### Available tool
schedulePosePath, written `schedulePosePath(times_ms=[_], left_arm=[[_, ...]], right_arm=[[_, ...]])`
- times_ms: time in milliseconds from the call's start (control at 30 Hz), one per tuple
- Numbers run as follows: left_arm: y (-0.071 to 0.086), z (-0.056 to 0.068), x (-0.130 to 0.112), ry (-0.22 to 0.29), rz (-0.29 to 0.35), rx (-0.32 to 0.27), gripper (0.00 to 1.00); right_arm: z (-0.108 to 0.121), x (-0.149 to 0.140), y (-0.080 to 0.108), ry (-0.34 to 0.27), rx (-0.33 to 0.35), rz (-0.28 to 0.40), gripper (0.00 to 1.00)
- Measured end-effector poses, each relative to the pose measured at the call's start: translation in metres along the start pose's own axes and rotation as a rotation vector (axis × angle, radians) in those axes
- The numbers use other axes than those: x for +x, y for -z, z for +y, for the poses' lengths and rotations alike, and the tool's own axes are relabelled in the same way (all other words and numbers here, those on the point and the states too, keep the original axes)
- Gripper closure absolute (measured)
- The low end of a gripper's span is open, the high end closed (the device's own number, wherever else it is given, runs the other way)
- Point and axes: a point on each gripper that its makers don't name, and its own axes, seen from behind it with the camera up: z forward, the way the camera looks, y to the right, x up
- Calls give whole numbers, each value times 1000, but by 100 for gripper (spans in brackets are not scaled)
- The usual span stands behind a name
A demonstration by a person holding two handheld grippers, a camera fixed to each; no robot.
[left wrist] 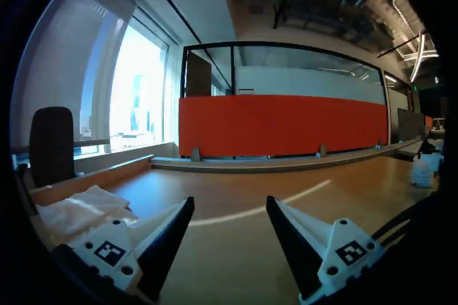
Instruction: Fold towel
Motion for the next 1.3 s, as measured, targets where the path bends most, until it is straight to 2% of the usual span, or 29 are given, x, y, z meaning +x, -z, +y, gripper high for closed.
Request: schedulePosePath(times_ms=[1300], left_arm=[[0, -1, 5, -1, -2, 0, 7]], right_arm=[[-1, 0, 0, 0, 0, 0, 0]])
